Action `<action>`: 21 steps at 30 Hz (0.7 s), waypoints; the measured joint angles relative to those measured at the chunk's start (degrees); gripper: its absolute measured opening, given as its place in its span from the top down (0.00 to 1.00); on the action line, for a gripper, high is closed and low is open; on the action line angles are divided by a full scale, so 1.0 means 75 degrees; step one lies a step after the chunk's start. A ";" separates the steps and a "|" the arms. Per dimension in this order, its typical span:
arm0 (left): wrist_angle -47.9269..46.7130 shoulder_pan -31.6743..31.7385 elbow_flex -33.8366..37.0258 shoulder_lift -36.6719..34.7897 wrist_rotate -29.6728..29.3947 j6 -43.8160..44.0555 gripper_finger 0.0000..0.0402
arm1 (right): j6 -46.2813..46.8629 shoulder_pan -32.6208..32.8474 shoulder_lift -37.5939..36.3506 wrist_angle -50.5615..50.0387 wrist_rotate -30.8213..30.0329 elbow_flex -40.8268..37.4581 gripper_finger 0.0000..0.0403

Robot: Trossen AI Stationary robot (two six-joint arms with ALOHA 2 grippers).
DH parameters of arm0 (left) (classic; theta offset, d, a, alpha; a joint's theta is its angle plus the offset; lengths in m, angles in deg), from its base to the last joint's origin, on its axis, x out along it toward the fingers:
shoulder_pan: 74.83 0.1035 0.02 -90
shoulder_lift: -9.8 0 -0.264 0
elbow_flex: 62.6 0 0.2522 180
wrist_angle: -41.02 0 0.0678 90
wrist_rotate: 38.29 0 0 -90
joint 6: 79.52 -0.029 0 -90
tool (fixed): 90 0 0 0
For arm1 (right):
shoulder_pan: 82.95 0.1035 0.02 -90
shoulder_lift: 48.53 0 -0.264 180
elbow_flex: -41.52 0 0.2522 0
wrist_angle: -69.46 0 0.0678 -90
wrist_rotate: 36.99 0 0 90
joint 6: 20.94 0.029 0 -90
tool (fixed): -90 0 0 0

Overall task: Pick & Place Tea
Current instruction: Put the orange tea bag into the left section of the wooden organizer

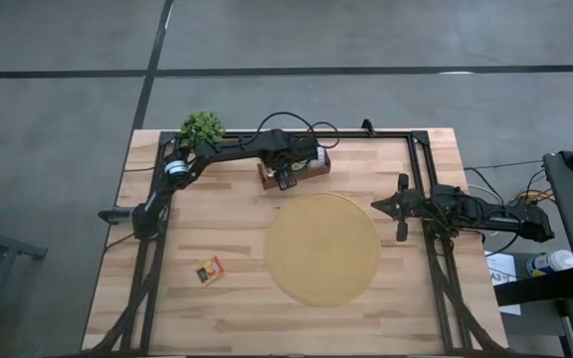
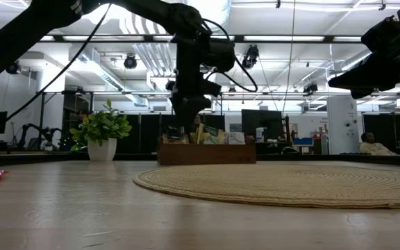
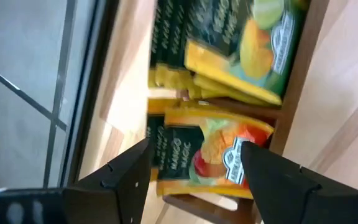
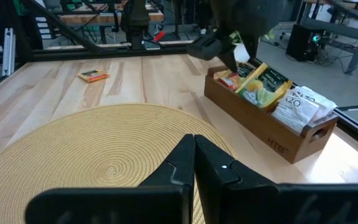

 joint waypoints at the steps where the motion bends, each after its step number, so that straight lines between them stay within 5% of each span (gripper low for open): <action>1: -0.0003 0.0003 -0.0078 0.0000 0.0000 0.0025 0.40 | 0.0000 -0.0002 -0.0001 0.0000 0.0000 0.0000 0.98; 21: 0.0056 0.0032 0.0989 -0.0012 0.0069 0.0130 0.40 | 0.0000 0.0000 0.0000 0.0000 -0.0002 -0.0001 0.98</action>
